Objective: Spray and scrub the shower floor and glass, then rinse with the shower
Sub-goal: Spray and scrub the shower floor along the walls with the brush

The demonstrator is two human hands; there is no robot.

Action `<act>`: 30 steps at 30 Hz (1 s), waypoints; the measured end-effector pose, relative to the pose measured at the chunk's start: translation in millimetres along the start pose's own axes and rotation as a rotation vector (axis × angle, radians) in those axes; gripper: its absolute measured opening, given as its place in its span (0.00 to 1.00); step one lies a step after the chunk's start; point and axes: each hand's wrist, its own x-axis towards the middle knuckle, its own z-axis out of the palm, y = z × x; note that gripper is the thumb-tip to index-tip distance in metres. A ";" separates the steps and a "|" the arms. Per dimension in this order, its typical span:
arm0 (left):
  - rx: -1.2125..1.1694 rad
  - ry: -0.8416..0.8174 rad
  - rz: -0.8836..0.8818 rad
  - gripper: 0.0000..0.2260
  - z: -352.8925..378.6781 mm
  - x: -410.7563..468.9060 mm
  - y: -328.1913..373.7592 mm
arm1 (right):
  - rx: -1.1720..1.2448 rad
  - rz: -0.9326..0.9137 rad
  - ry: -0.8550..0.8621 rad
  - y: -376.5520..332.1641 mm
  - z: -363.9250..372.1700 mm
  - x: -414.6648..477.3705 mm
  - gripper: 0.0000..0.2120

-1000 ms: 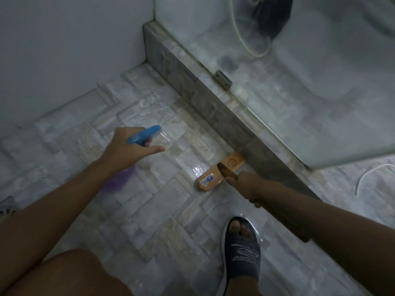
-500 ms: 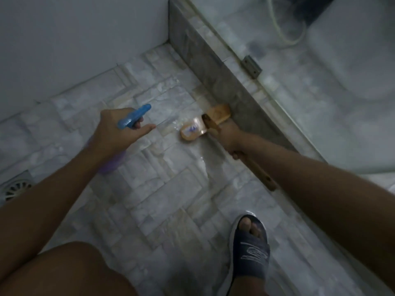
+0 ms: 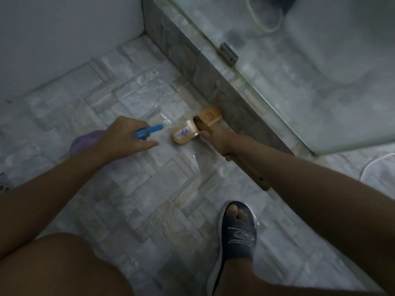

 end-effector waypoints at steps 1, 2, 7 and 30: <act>-0.034 -0.012 -0.013 0.14 4.8 1.6 7.5 | 0.004 0.045 -0.021 20.0 -0.2 -11.9 0.19; -0.069 -0.021 -0.023 0.14 8.8 2.8 12.5 | 0.010 0.102 -0.047 38.8 0.7 -19.8 0.25; -0.241 -0.030 -0.074 0.16 22.3 9.8 26.5 | -0.126 0.328 -0.139 114.3 2.2 -53.4 0.26; -0.127 0.722 -0.361 0.09 -89.7 -36.9 -52.9 | -0.068 -0.052 0.046 -67.6 1.5 57.9 0.19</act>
